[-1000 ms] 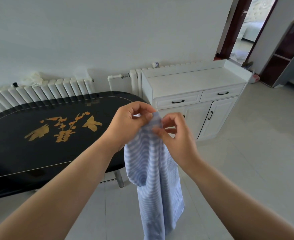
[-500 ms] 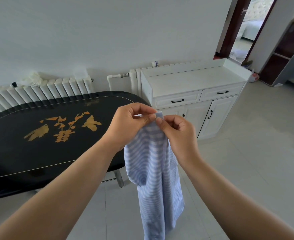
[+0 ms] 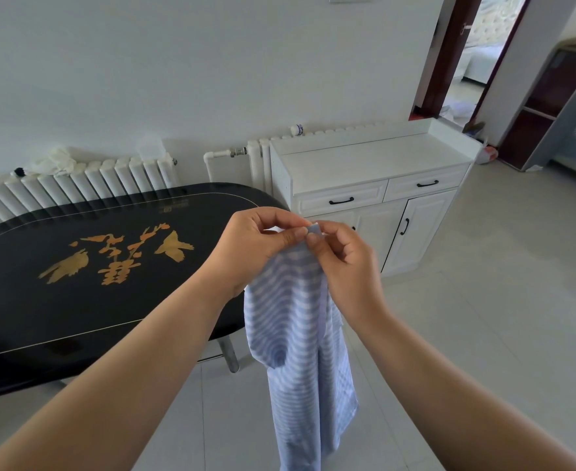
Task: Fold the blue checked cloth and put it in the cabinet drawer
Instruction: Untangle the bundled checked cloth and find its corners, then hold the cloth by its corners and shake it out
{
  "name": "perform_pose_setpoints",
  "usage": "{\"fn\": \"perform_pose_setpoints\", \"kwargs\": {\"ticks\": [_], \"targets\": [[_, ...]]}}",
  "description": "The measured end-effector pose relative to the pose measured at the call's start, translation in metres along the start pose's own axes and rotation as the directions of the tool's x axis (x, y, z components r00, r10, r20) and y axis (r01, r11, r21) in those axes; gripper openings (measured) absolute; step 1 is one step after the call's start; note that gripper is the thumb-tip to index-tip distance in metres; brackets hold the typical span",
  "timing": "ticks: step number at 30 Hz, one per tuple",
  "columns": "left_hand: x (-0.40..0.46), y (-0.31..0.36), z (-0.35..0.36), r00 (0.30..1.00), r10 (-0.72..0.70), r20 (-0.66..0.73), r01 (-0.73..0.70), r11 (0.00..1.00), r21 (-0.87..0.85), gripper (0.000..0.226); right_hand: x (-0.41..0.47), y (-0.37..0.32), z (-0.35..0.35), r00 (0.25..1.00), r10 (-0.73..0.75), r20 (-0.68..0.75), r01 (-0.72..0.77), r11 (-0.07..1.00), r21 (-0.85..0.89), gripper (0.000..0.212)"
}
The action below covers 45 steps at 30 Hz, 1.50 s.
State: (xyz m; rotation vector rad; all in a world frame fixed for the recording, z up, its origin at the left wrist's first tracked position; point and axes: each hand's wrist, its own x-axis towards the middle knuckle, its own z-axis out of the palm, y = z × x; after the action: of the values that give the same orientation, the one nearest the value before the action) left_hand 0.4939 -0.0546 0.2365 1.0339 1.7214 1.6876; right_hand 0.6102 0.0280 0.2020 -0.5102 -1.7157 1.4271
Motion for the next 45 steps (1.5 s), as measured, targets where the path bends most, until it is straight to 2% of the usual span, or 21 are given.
{"fn": "perform_pose_setpoints", "kwargs": {"ticks": [2,5,6,10,13,16,22,26,29,31,33,35,37,39,42,45], "targets": [[0.0,-0.002,0.002,0.999,0.038,-0.001,-0.038,0.998,0.056,0.008,0.001,-0.001,0.0,1.0,-0.013,-0.014,0.013,1.0,-0.011,0.016],[0.005,-0.012,0.002,0.983,0.185,-0.005,-0.167,0.901,0.401,0.023,0.007,-0.003,-0.006,0.996,-0.074,-0.043,0.069,0.992,-0.107,0.025],[0.008,-0.016,0.002,0.981,0.193,-0.01,-0.169,0.878,0.447,0.029,0.01,-0.004,-0.01,0.996,-0.083,-0.036,0.078,0.989,-0.125,0.027],[0.019,-0.028,-0.004,0.994,0.108,0.004,-0.099,0.893,0.439,0.028,0.025,-0.01,-0.033,1.0,0.005,-0.006,-0.005,0.999,-0.046,0.02],[0.031,-0.03,-0.004,0.989,0.022,0.143,-0.093,0.853,0.514,0.019,0.031,-0.018,-0.054,0.998,0.059,0.02,-0.06,0.998,0.033,0.023],[0.043,-0.027,0.002,0.957,-0.031,0.288,-0.117,0.868,0.482,0.014,0.032,-0.03,-0.076,0.996,0.09,0.003,-0.089,0.99,0.11,0.021],[0.05,-0.039,0.012,0.919,-0.038,0.394,-0.214,0.789,0.576,0.023,0.041,-0.042,-0.111,0.996,0.093,-0.014,-0.088,0.972,0.218,0.02],[0.054,-0.054,0.017,0.938,-0.117,0.326,-0.124,0.767,0.63,0.011,0.049,-0.055,-0.122,0.999,0.049,0.008,-0.05,0.973,0.224,0.02],[0.055,-0.063,0.017,0.958,-0.213,0.193,0.023,0.728,0.685,0.042,0.057,-0.06,-0.128,0.999,0.022,-0.028,-0.016,0.981,0.195,0.023],[0.052,-0.067,0.016,0.961,-0.253,0.114,0.098,0.694,0.713,0.045,0.062,-0.059,-0.129,0.998,0.013,-0.068,-0.005,0.992,0.127,0.023],[0.051,-0.064,0.01,0.97,-0.24,0.02,0.157,0.691,0.706,0.042,0.068,-0.054,-0.13,0.992,0.021,-0.127,-0.013,0.998,0.062,0.017],[0.05,-0.048,-0.002,0.984,-0.174,-0.048,0.155,0.679,0.718,0.039,0.077,-0.047,-0.134,0.976,0.032,-0.217,-0.035,0.999,-0.012,0.01],[0.047,-0.016,-0.013,0.993,-0.114,-0.004,0.071,0.594,0.801,0.034,0.088,-0.034,-0.142,0.942,0.071,-0.329,-0.093,0.994,-0.053,0.015],[0.042,0.023,-0.018,0.988,-0.115,0.108,-0.031,0.529,0.848,0.032,0.097,-0.02,-0.148,0.912,0.138,-0.387,-0.173,0.983,-0.057,0.015],[0.025,0.063,-0.011,0.963,-0.155,0.221,-0.096,0.567,0.818,0.028,0.101,-0.003,-0.149,0.896,0.21,-0.392,-0.248,0.968,-0.049,0.009],[0.014,0.063,-0.003,0.943,-0.209,0.26,-0.088,0.594,0.8,0.037,0.102,-0.012,-0.148,0.885,0.179,-0.429,-0.2,0.98,-0.003,0.005]]}}
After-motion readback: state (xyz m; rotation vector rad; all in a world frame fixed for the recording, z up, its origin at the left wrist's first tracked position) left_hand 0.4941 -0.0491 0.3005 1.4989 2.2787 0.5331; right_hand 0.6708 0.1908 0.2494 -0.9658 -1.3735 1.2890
